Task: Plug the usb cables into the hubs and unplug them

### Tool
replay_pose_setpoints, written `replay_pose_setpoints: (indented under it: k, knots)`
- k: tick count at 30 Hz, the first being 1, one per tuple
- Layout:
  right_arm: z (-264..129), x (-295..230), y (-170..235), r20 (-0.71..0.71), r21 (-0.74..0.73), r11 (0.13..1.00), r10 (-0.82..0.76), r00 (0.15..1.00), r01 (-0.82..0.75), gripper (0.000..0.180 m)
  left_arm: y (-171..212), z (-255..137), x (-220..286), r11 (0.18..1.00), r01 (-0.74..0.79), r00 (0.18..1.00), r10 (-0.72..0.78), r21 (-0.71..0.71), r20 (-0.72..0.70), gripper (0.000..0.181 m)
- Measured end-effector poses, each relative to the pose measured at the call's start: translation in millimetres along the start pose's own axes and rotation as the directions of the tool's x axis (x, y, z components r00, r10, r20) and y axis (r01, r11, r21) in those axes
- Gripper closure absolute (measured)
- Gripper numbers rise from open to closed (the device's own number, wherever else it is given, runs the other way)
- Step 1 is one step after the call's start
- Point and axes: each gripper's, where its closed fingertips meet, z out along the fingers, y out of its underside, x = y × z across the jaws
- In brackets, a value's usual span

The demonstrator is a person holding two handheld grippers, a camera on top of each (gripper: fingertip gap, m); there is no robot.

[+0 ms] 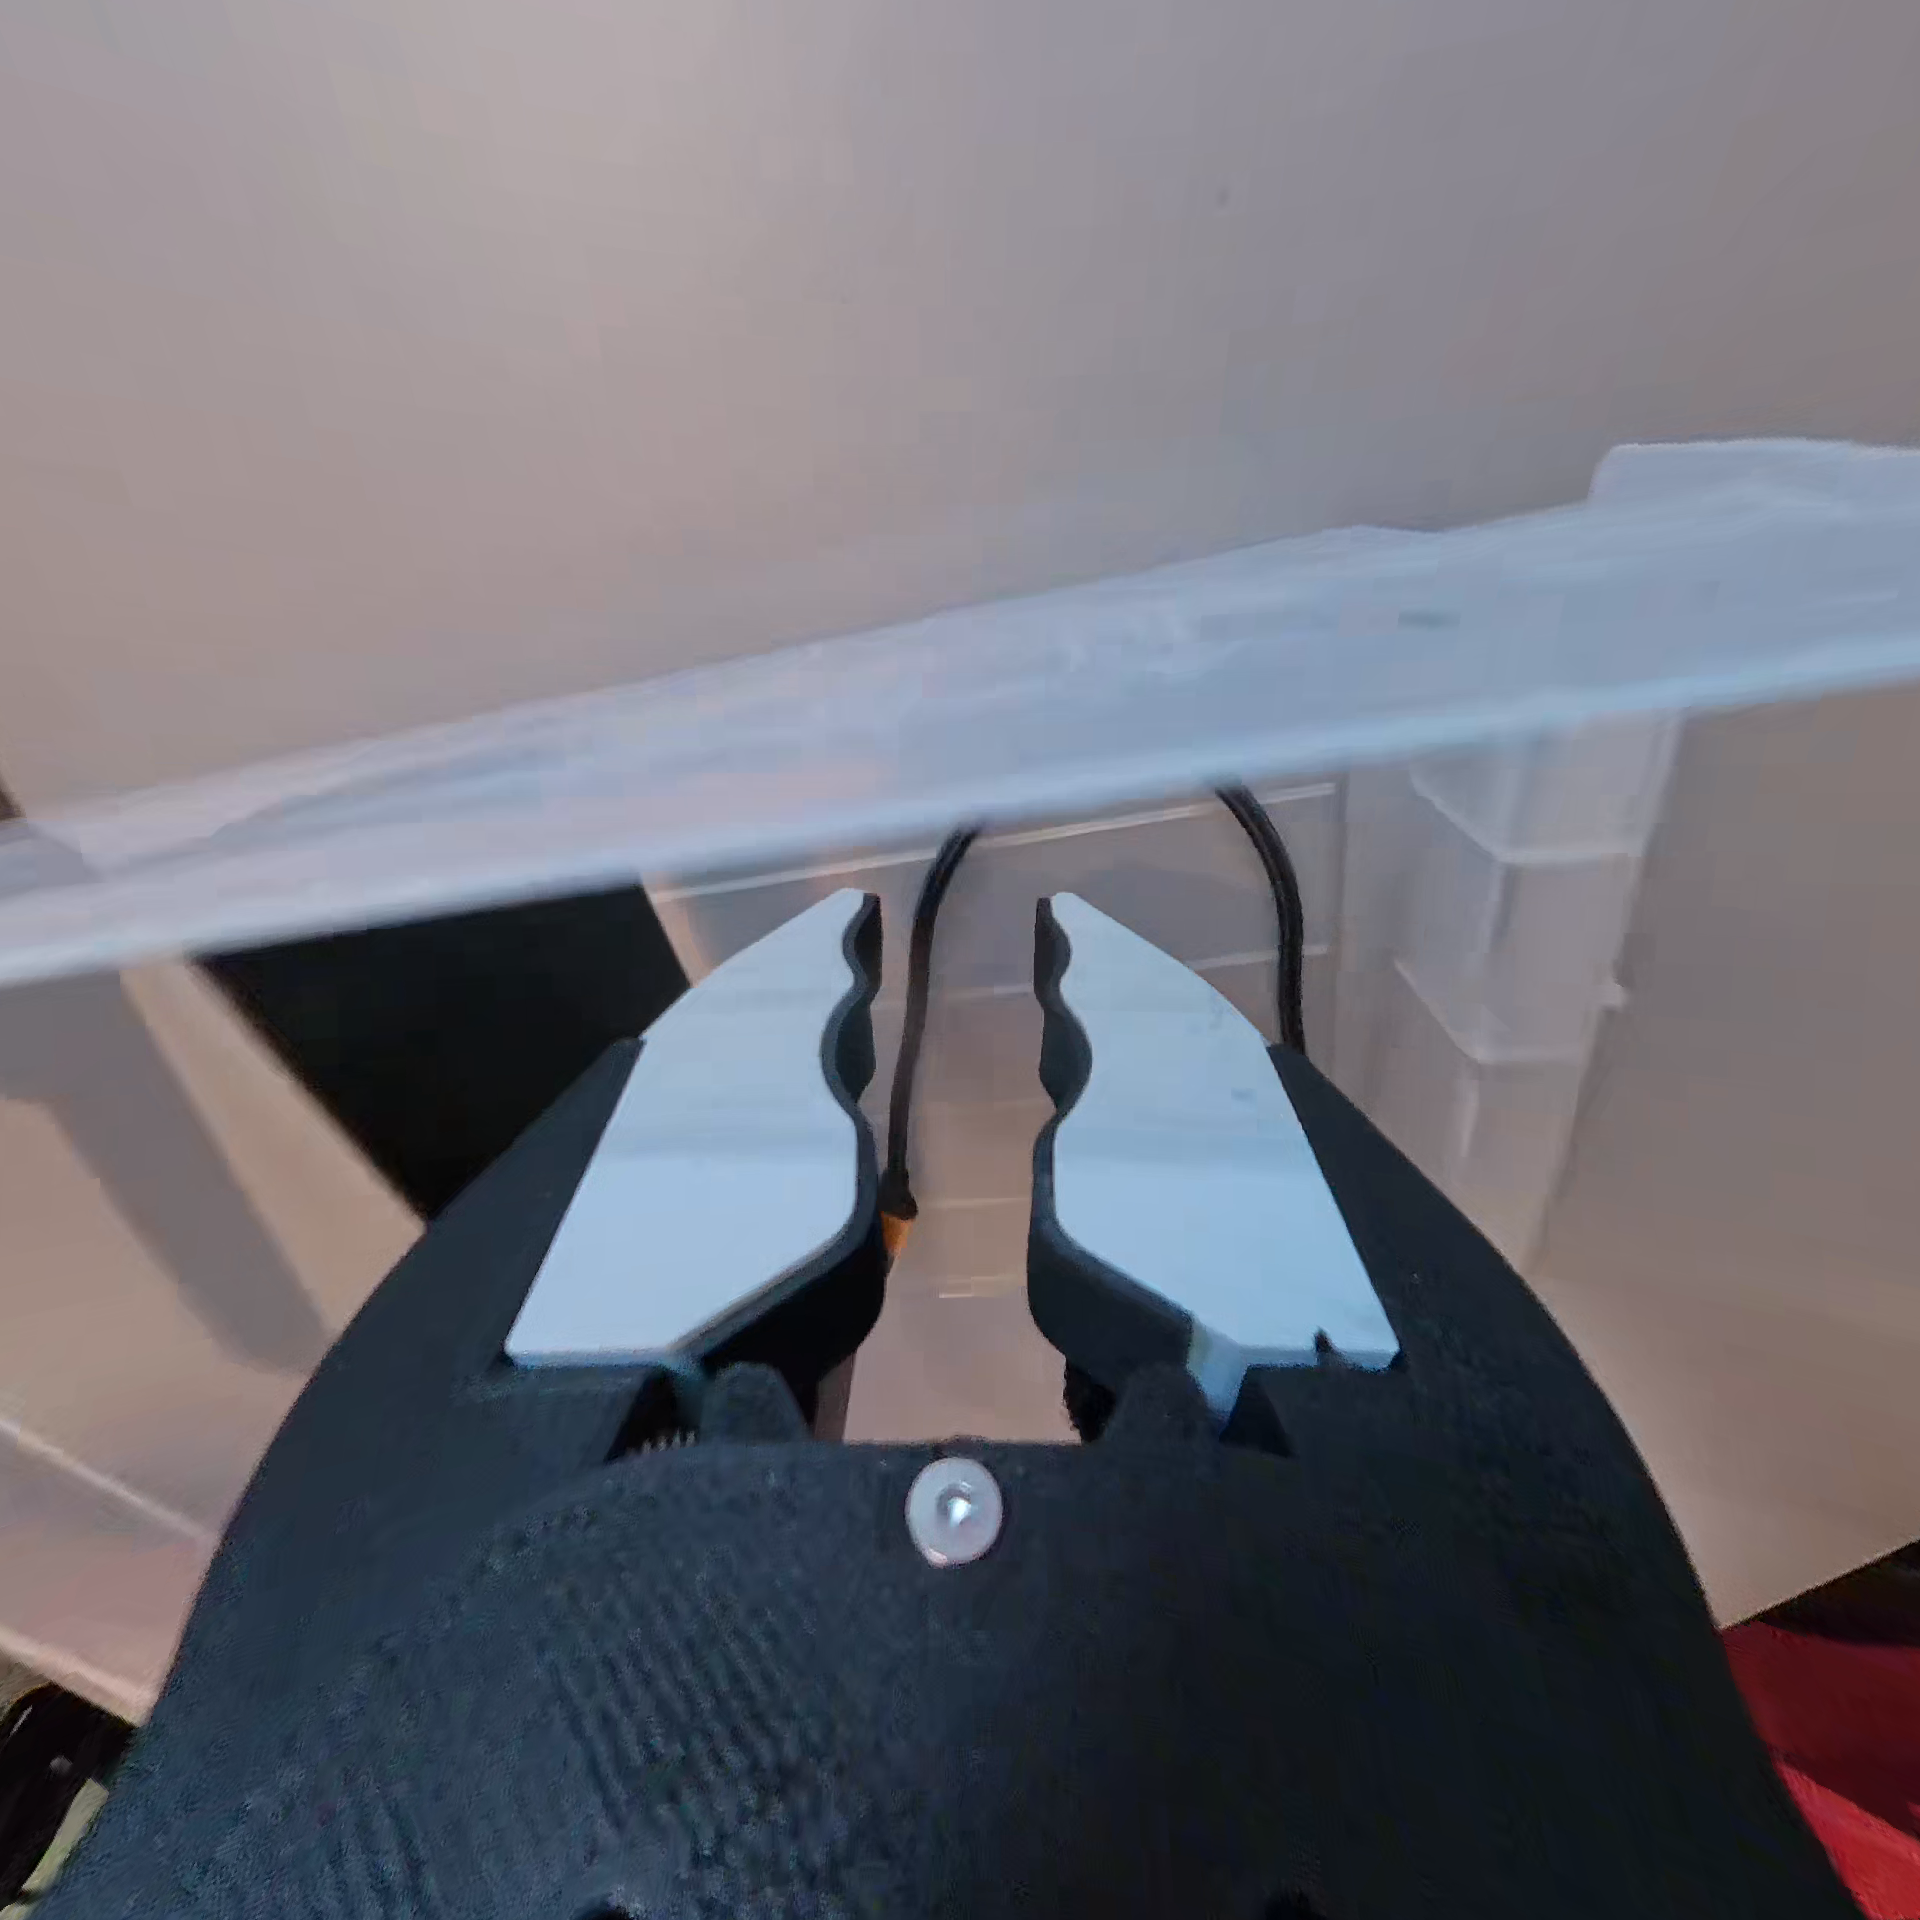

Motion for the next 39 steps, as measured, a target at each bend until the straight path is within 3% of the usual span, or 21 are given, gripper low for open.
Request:
replay_pose_setpoints:
  k: [3, 6, 10, 13, 17, 20, 22, 26, 32, 34, 37, 39]
  knots:
    - [0, 1, 2, -0.001, -0.006, 1.0, 0.003, 1.0, -0.003, 0.114, -3, 12, 3, 1.0, 0.009, 0.997, -0.01, -0.011, -0.08, 0.159]
    - [1, 2, 5, 0.001, -0.015, 1.0, 0.007, 1.0, -0.007, 0.114, -6, 11, 9, 1.0, 0.008, 0.992, -0.008, 0.0, -0.129, 0.176]
    - [2, 2, 6, 0.001, -0.017, 1.0, 0.004, 1.0, -0.004, 0.114, 8, -1, 7, 0.997, -0.018, 0.998, 0.015, -0.071, -0.055, 0.177]
    - [2, 2, 3, -0.003, -0.005, 1.0, 0.002, 1.0, -0.002, 0.114, 8, -55, -5, 0.998, 0.065, 0.997, -0.067, 0.023, 0.049, 0.177]
    - [1, 3, -2, -0.016, 0.009, 1.0, -0.001, 1.0, 0.001, 0.114, -12, -167, -12, 0.959, 0.092, 0.964, -0.153, 0.268, 0.218, 0.177]
    - [0, 4, -4, -0.036, 0.011, 1.0, -0.018, 0.999, 0.018, 0.114, -55, -230, 14, 0.863, 0.015, 0.961, -0.152, 0.505, 0.231, 0.177]
    - [-1, 4, -5, -0.053, 0.011, 0.999, -0.033, 0.998, 0.034, 0.114, -88, -248, 39, 0.774, -0.047, 0.965, -0.128, 0.632, 0.228, 0.177]
    - [-4, 7, -7, -0.075, 0.02, 0.999, -0.033, 0.997, 0.035, 0.114, -148, -225, 101, 0.628, -0.107, 0.989, -0.013, 0.771, 0.147, 0.177]
    - [-6, 17, -3, -0.108, 0.016, 1.0, -0.019, 0.994, 0.021, 0.114, -212, -176, 174, 0.287, -0.093, 0.989, 0.141, 0.953, 0.054, 0.177]
    - [-8, 19, -2, -0.118, 0.015, 1.0, -0.015, 0.993, 0.017, 0.114, -209, -142, 196, 0.302, -0.108, 0.975, 0.22, 0.947, 0.041, 0.175]
    - [-9, 21, -2, -0.119, 0.021, 1.0, -0.006, 0.993, 0.009, 0.114, -180, -95, 203, 0.485, -0.052, 0.97, 0.232, 0.873, -0.071, 0.158]
    - [-8, 21, -3, -0.11, 0.024, 1.0, -0.001, 0.994, 0.003, 0.114, -160, -85, 192, 0.552, -0.02, 0.982, 0.169, 0.834, -0.087, 0.159]
